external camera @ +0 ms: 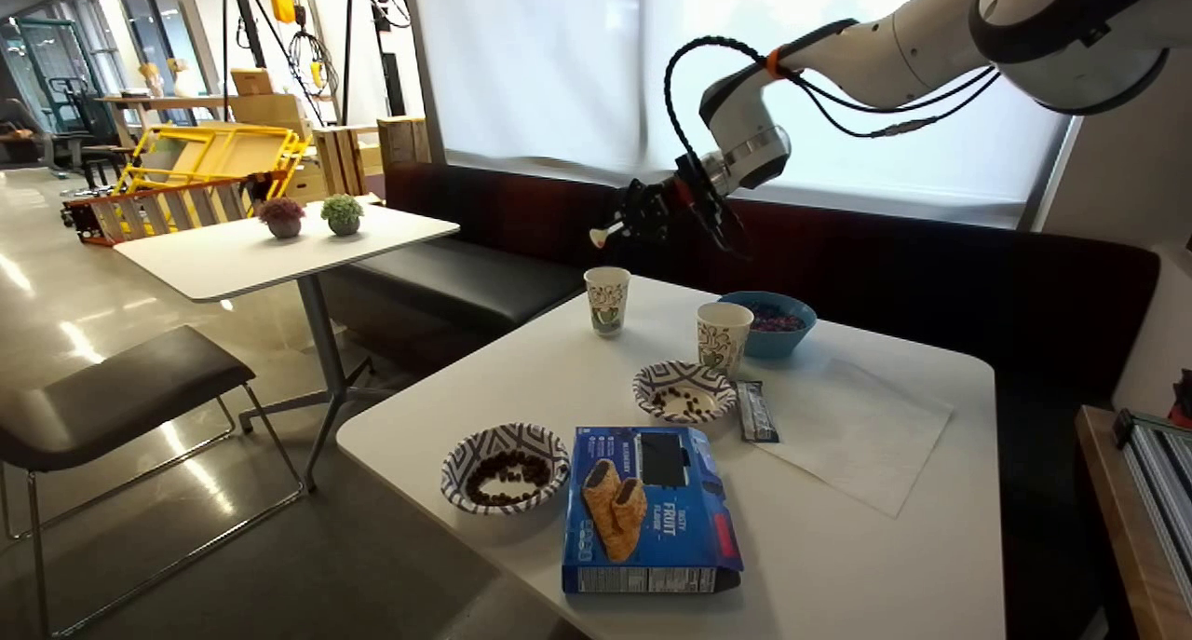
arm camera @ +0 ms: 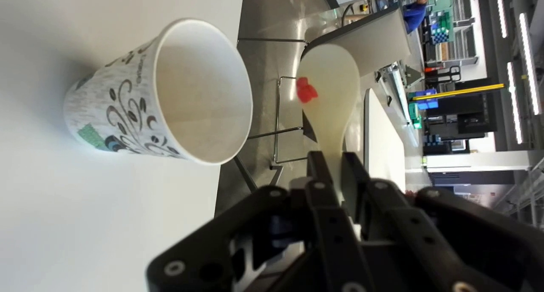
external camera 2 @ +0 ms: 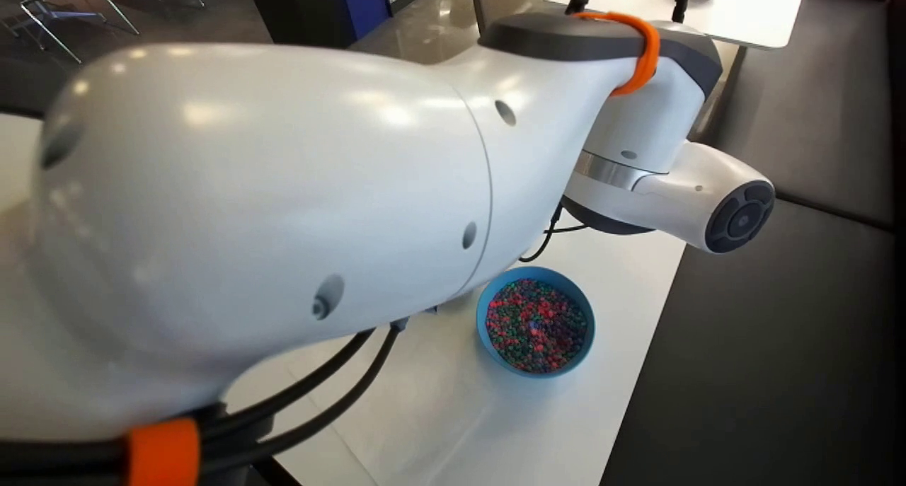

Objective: Use the plastic spoon to put some of the contents of the blue bowl into the paper cup in the front

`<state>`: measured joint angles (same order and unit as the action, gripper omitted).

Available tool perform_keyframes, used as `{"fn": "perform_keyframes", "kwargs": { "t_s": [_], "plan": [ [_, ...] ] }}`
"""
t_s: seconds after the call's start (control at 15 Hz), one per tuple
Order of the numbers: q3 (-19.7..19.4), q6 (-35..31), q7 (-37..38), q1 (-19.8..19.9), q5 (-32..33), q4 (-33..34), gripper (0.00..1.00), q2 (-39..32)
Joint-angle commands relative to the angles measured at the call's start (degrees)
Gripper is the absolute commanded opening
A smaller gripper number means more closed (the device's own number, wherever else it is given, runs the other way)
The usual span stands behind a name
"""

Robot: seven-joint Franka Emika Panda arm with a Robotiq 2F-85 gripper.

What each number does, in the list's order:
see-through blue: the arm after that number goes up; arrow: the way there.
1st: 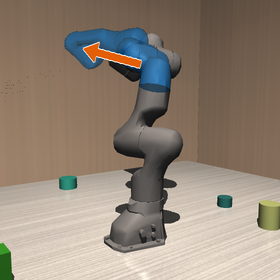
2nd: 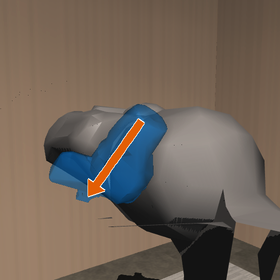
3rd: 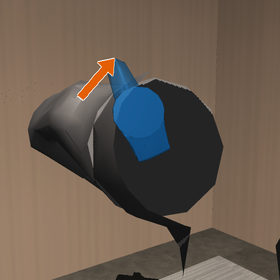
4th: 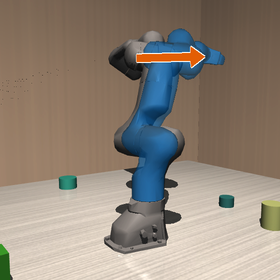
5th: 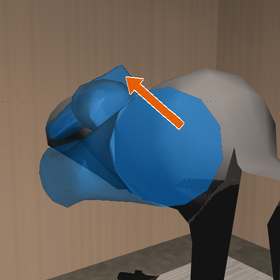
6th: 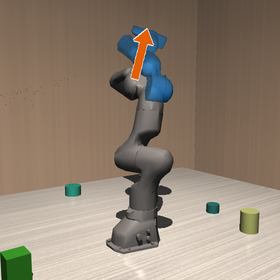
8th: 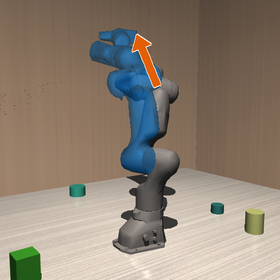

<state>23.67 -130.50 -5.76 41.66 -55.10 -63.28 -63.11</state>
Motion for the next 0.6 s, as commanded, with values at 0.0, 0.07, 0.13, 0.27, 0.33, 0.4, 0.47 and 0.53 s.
{"fn": "perform_keyframes", "kwargs": {
  "t_s": [0.0, 0.07, 0.13, 0.27, 0.33, 0.4, 0.47, 0.53],
  "plan": [
    [2.9, 6.0, -3.9, 2.9, -1.7, 1.0, 0.03, -2.1],
    [3.2, 7.2, -4.2, 3.3, -1.8, 1.0, 0.03, -2.3],
    [3.5, 8.5, -4.9, 3.7, -1.7, 1.4, 0.03, -2.8],
    [3.9, 9.9, -5.9, 4.3, -1.8, 1.6, 0.03, -3.4],
    [4.3, 10.0, -6.7, 4.6, -2.1, 2.0, 0.03, -3.9],
    [4.7, 9.8, -7.5, 4.9, -2.7, 2.3, 0.03, -4.3],
    [5.4, 8.9, -8.9, 5.1, -3.5, 2.6, 0.03, -4.7],
    [6.0, 8.1, -10.1, 5.2, -4.5, 2.8, 0.03, -5.2]
  ]
}}
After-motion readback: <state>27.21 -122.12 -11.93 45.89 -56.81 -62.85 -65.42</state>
